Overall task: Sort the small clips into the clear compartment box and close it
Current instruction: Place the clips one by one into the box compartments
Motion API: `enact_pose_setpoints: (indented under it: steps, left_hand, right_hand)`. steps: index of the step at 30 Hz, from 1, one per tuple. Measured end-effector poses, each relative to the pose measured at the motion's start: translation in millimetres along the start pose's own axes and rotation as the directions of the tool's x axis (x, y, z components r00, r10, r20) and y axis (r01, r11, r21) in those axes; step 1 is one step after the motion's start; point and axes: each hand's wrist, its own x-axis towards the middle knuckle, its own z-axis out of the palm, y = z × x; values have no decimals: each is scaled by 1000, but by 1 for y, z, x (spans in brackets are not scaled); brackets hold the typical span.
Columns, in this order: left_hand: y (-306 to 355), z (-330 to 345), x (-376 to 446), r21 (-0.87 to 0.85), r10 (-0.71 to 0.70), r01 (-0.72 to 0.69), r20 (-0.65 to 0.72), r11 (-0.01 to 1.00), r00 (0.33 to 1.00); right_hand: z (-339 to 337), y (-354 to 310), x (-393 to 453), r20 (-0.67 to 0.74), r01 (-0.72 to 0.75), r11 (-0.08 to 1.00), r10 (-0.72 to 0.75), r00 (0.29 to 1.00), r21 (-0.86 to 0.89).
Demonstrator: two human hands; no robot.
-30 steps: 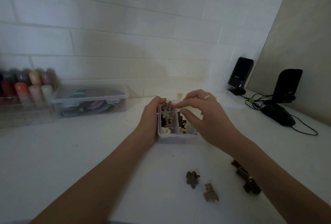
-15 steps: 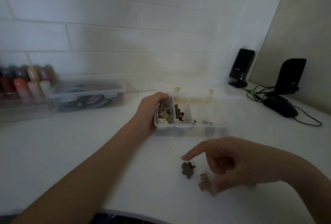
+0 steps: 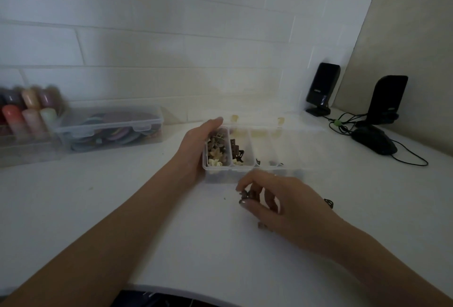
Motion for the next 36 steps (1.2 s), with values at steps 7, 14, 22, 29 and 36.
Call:
enact_pose_setpoints:
  steps: [7, 14, 22, 29, 36]
  left_hand:
    - [-1, 1, 4, -117, -44, 51, 64, 992, 997]
    - [0, -1, 6, -218, -53, 86, 153, 972, 987]
    - [-3, -2, 9, -138, -61, 75, 106, 988, 993]
    - [0, 0, 4, -132, -59, 64, 43, 989, 997]
    - [2, 2, 1, -122, -46, 44, -10, 992, 999]
  right_hand:
    - [-6, -9, 30, -331, -15, 993, 52, 942, 114]
    - [-5, -26, 71, -210, -100, 976, 58, 976, -195]
    - [6, -13, 54, -315, -110, 986, 65, 947, -128]
    - [10, -11, 53, -338, -80, 987, 29, 941, -139]
    - [-15, -11, 49, -316, 17, 995, -49, 947, -101]
